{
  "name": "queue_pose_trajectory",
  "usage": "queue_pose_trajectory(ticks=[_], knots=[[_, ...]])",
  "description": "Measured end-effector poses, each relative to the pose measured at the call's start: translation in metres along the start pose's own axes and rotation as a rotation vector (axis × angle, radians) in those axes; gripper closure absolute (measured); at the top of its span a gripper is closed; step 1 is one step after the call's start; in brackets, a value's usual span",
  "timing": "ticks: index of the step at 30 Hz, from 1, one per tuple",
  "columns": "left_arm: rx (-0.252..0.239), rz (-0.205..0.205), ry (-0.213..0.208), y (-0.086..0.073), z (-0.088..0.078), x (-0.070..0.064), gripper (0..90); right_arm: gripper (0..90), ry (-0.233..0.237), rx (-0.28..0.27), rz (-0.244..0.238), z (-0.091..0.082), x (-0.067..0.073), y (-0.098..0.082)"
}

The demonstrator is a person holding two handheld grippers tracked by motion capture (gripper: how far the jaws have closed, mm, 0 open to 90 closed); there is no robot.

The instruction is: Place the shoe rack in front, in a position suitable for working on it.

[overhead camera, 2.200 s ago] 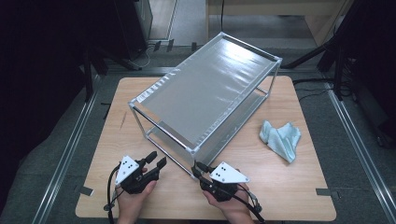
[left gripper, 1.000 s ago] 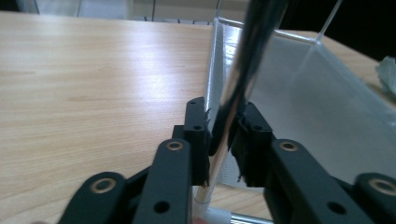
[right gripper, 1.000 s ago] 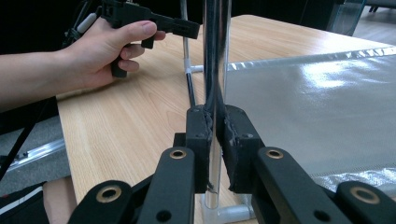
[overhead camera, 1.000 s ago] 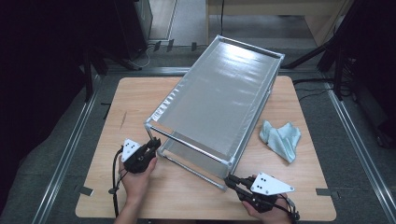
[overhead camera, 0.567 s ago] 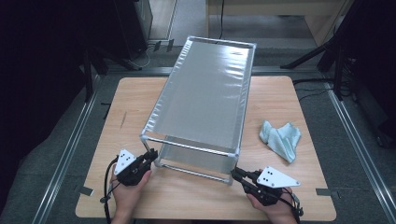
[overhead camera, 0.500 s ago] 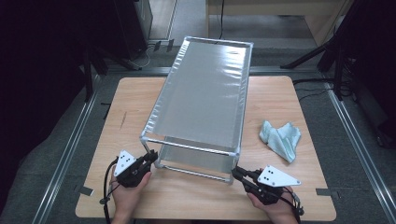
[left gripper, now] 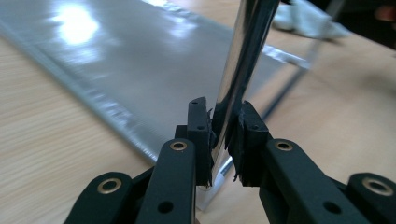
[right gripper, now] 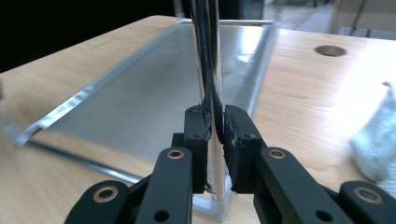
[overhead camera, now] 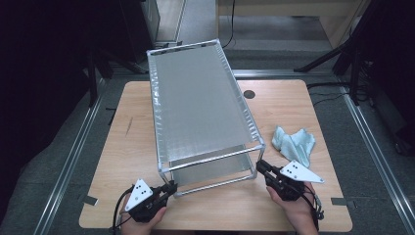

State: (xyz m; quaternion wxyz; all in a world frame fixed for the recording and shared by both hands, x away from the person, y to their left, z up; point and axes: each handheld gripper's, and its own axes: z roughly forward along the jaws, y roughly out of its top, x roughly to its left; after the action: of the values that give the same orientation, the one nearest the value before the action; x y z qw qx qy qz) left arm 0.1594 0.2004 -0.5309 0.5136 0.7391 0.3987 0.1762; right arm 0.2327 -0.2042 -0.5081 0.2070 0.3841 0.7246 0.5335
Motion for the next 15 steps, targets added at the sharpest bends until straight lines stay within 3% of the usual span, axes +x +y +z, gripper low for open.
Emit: queue_pose_trajectory(ticks=[1,7,9,13,15], knots=[[0.000,0.000,0.000,0.000,0.000,0.000,79.4,80.8,0.000,0.000,0.000,0.000,0.000,0.000],[0.023,0.079,-0.197,-0.001,0.005,-0.012,79.1,80.8,-0.038,-0.009,0.032,-0.002,-0.013,0.000],[0.030,0.092,-0.238,-0.002,0.007,-0.016,78.8,81.0,-0.045,-0.011,0.042,-0.002,-0.016,0.000],[0.026,0.044,-0.281,-0.002,0.010,-0.015,75.8,81.1,-0.044,-0.013,0.038,-0.002,-0.020,-0.001],[0.021,0.030,-0.287,-0.002,0.010,-0.013,68.3,80.9,-0.040,-0.023,0.032,-0.003,-0.021,-0.002]])
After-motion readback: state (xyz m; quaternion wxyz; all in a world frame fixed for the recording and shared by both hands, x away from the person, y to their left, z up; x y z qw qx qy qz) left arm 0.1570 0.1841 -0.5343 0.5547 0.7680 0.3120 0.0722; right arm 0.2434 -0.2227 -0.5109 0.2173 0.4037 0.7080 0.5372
